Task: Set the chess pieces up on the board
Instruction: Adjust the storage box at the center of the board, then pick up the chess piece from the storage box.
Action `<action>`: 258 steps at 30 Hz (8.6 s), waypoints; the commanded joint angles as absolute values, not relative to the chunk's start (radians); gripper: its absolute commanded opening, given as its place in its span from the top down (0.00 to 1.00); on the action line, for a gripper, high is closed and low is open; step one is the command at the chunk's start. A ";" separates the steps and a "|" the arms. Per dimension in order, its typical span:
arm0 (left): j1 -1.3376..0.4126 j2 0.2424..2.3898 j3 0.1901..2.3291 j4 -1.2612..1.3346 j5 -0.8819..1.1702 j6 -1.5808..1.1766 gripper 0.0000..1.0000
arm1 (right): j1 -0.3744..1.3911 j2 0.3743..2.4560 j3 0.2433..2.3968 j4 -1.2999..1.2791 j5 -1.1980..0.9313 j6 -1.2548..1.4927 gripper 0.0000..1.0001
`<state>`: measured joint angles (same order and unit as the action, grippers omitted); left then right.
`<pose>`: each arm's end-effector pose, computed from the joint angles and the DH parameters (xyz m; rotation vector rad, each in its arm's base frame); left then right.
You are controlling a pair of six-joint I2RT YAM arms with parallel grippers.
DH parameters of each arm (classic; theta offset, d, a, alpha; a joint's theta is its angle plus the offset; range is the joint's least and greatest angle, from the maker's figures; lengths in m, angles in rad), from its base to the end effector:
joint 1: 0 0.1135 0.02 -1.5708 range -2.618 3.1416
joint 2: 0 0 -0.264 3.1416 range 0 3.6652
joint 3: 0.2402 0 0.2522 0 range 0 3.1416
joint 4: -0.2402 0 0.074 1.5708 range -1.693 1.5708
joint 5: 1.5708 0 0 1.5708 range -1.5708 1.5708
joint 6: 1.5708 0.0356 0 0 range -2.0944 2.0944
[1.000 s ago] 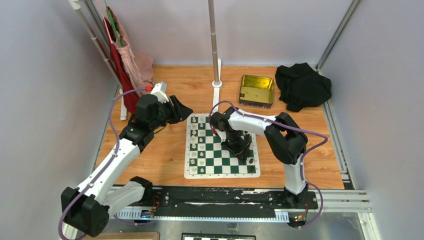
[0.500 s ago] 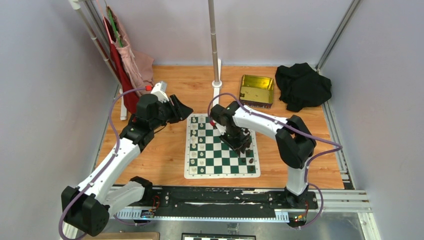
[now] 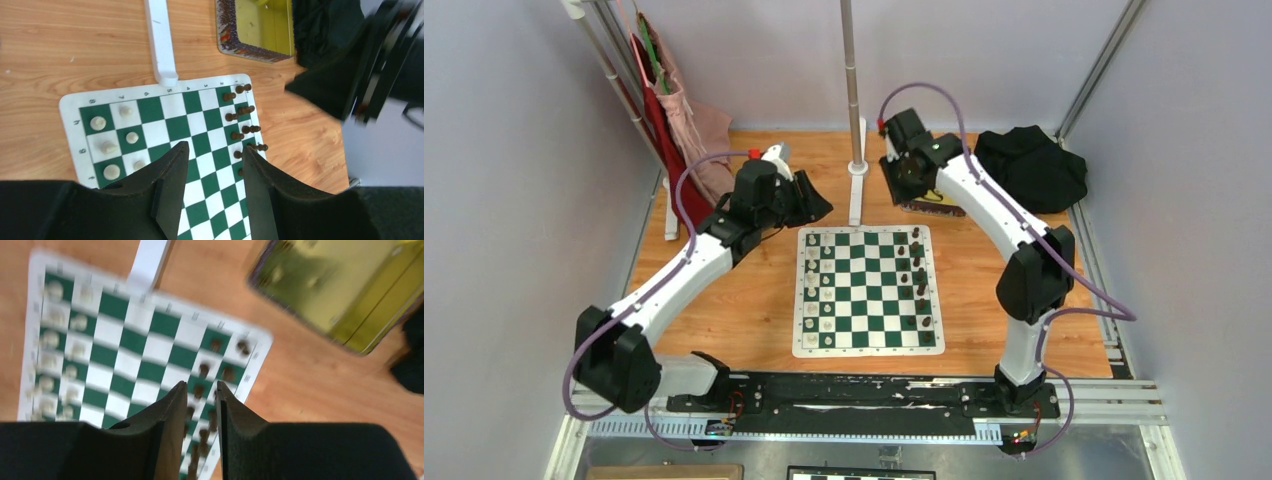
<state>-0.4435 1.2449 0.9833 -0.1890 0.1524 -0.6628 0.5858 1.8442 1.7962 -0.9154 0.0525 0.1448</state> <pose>0.2559 -0.1276 0.3107 -0.1311 2.1188 -0.8363 0.3355 0.2203 0.3259 -0.5366 2.4901 0.2227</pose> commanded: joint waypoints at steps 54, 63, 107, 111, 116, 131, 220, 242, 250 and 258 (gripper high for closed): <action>-0.449 1.642 1.505 -0.612 0.170 -0.554 0.51 | 0.307 2.449 2.289 -0.750 -0.143 -0.169 1.00; -0.426 1.640 1.491 -0.622 0.175 -0.528 0.51 | 0.298 2.543 2.433 -0.747 -0.012 -0.029 1.00; -0.402 1.639 1.462 -0.587 0.210 -0.527 0.51 | 0.262 2.293 2.197 -0.467 0.141 0.205 0.62; -0.402 1.643 1.462 -0.581 0.210 -0.527 0.51 | 0.236 2.284 2.139 -0.471 0.154 0.199 0.65; -0.402 1.653 1.460 -0.573 0.213 -0.529 0.51 | 0.222 2.292 2.087 -0.473 0.162 0.173 0.69; -0.400 1.684 1.460 -0.557 0.225 -0.529 0.51 | 0.216 2.410 2.173 -0.512 0.140 0.141 0.69; -0.357 1.279 1.101 -0.353 0.320 -0.592 0.51 | 0.402 2.061 2.068 -0.886 0.205 0.011 1.00; -0.357 1.404 1.173 -0.395 0.264 -0.540 0.51 | 0.305 2.318 2.347 -0.815 0.141 0.036 1.00; -0.357 1.473 1.219 -0.394 0.273 -0.540 0.51 | 0.286 2.309 2.344 -0.826 0.136 0.019 1.00; -0.356 1.502 1.244 -0.388 0.287 -0.538 0.51 | 0.281 2.267 2.309 -0.839 0.144 0.017 1.00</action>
<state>-0.3622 1.4933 1.2121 -0.4103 0.2691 -0.5526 0.2932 2.3165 2.3157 -0.8227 0.1387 0.0311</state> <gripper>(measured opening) 0.491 0.140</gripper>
